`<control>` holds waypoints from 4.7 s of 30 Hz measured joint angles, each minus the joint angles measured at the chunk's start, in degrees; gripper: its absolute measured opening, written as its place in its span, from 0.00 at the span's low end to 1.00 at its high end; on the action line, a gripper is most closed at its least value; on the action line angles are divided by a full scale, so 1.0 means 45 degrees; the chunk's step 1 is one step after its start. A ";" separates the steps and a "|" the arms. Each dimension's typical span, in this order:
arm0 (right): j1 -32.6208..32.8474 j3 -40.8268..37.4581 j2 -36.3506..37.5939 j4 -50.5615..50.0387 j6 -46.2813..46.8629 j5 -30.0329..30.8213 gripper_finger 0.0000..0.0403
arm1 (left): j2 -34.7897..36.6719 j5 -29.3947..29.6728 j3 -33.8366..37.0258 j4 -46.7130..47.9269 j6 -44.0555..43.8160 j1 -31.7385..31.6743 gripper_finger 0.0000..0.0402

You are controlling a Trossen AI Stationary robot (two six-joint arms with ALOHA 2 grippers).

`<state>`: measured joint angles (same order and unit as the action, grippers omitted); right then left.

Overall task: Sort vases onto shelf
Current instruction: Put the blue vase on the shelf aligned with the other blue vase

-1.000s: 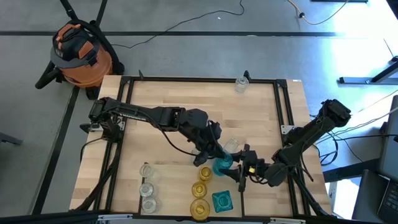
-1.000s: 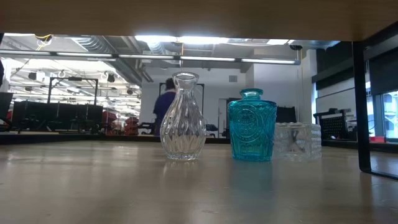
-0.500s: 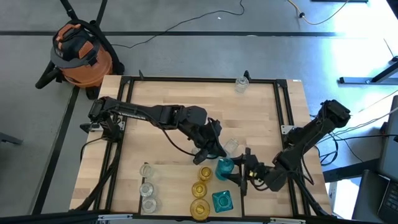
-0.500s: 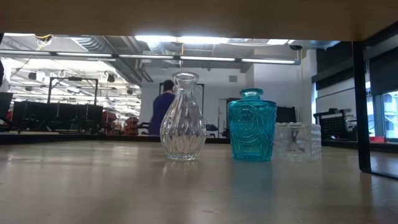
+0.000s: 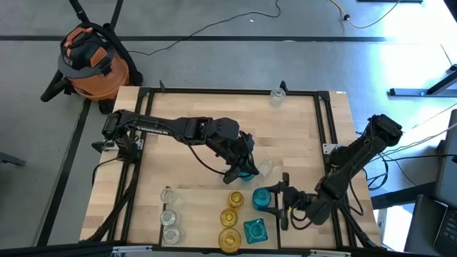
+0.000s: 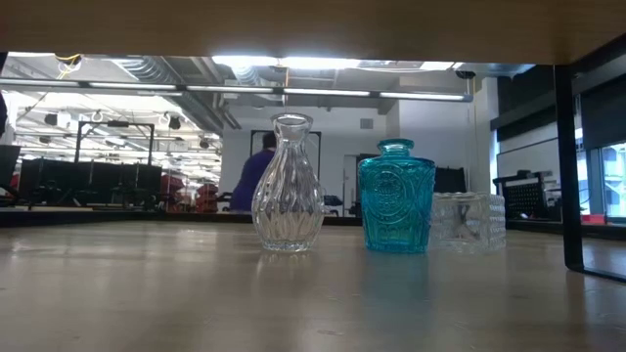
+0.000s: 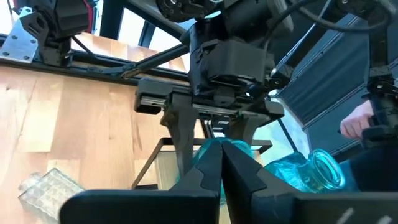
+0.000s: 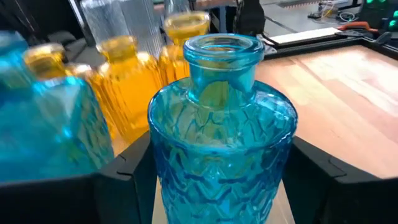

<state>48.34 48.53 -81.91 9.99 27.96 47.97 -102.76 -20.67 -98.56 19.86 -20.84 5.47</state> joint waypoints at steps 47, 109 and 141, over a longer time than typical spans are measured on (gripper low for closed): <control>-0.0748 0.0980 -0.0083 -0.0849 -0.1670 -0.1603 0.71 | -0.0010 -0.0011 0.0010 -0.0034 -0.0219 -0.0464 0.00; -0.1079 0.1166 0.0049 -0.2680 0.0342 -0.3007 0.71 | -0.0010 -0.0335 0.0010 -0.0039 -0.0249 -0.0464 0.00; -0.2088 0.1122 0.0131 -0.1868 0.2325 -0.4146 0.88 | -0.0010 0.0015 0.0015 -0.0050 -0.0651 -0.0343 0.00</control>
<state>38.94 53.58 -81.32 1.58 38.42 29.31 -102.80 -20.60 -98.50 19.63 -23.77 3.92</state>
